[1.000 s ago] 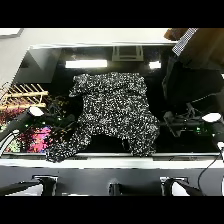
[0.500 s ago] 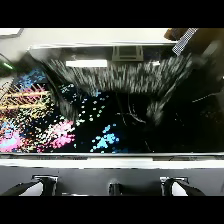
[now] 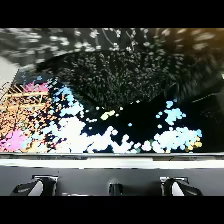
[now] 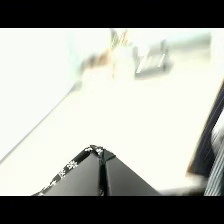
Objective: Fold the clothes and pants, and hang the long-sleeved shirts on hangers.
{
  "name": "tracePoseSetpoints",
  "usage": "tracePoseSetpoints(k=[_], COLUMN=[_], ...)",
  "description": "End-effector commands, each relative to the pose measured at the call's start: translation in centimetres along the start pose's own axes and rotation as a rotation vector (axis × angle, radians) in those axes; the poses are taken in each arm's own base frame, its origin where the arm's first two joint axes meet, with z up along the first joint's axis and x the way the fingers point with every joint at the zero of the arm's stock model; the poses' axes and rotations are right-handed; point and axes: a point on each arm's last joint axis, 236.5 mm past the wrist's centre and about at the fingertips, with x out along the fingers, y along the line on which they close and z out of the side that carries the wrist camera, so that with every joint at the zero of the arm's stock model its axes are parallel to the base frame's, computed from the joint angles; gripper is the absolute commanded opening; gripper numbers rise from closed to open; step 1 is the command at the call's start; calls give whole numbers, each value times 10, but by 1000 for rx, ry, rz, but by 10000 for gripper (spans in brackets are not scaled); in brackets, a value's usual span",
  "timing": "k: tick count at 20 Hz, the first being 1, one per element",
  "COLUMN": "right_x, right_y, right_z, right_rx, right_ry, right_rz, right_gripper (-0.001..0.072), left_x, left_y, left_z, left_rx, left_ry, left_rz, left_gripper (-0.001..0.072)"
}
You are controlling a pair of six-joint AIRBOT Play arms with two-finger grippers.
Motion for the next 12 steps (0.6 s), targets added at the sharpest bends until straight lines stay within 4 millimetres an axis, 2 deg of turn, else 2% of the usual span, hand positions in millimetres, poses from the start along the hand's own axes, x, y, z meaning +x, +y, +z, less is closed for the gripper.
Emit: tracePoseSetpoints(k=[1,3,4,5,7,9,10,12], right_x=[-63,-73,-71,-64,-34,10,36,96], right_y=[21,26,25,21,4,-18,-30,-57], right_z=[61,79,83,82,67,37,18,-34], right_rx=[-93,-87,-65,-39,26,106,142,237], right_ry=[-229,-311,-328,-326,-265,-160,-102,37], right_rz=[-39,-26,-22,-22,-34,-44,-42,-33], right_gripper=[24,24,24,24,24,24,24,24], left_x=[-62,-67,-67,-63,-45,-5,24,86], left_y=[-1,-5,-5,-5,4,21,33,58], left_z=[36,42,47,53,53,28,7,-43], left_rx=[40,21,9,6,-3,-38,-51,-57], left_ry=[-146,-173,-196,-218,-216,-117,-38,115], left_rz=[100,90,83,78,84,92,94,89], left_gripper=[16,16,16,17,17,16,16,17])
